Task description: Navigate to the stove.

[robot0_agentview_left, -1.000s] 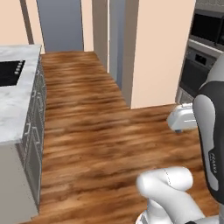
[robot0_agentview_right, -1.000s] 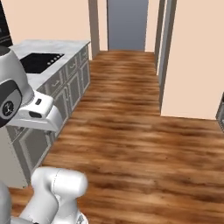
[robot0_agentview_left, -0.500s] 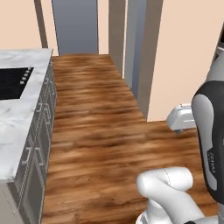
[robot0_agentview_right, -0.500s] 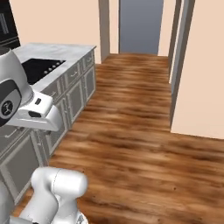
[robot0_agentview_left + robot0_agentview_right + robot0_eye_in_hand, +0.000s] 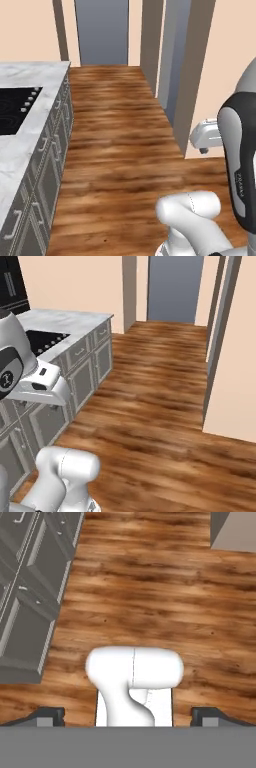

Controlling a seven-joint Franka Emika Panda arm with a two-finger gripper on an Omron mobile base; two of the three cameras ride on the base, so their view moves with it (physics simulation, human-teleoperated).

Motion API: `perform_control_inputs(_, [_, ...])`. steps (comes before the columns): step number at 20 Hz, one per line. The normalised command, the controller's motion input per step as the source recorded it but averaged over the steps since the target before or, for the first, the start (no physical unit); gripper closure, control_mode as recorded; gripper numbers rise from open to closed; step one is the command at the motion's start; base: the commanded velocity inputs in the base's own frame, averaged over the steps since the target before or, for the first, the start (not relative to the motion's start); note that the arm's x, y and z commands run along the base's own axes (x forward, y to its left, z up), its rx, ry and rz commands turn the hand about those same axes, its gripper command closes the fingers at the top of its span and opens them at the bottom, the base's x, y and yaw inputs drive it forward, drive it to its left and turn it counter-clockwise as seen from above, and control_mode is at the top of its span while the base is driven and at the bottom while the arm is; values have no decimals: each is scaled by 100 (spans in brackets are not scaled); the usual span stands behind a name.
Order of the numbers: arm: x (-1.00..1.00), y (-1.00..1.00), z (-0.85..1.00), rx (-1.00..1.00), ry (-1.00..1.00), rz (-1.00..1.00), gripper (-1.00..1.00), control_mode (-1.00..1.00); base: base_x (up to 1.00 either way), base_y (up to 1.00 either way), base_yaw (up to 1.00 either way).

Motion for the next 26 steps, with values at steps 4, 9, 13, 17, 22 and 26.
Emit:
perform_control_inputs(4, [0, 0, 0, 0, 0, 0, -100, 100, 100, -43, 16])
perform_control_inputs(9, [0, 0, 0, 0, 0, 0, -100, 100, 100, -29, 22])
perform_control_inputs(13, [0, 0, 0, 0, 0, 0, -100, 100, 100, -26, 26])
perform_control_inputs(17, [0, 0, 0, 0, 0, 0, -100, 100, 100, -31, 32])
perform_control_inputs(22, [0, 0, 0, 0, 0, 0, -100, 100, 100, -20, 43])
perform_control_inputs(26, [0, 0, 0, 0, 0, 0, -100, 100, 100, -4, 57])
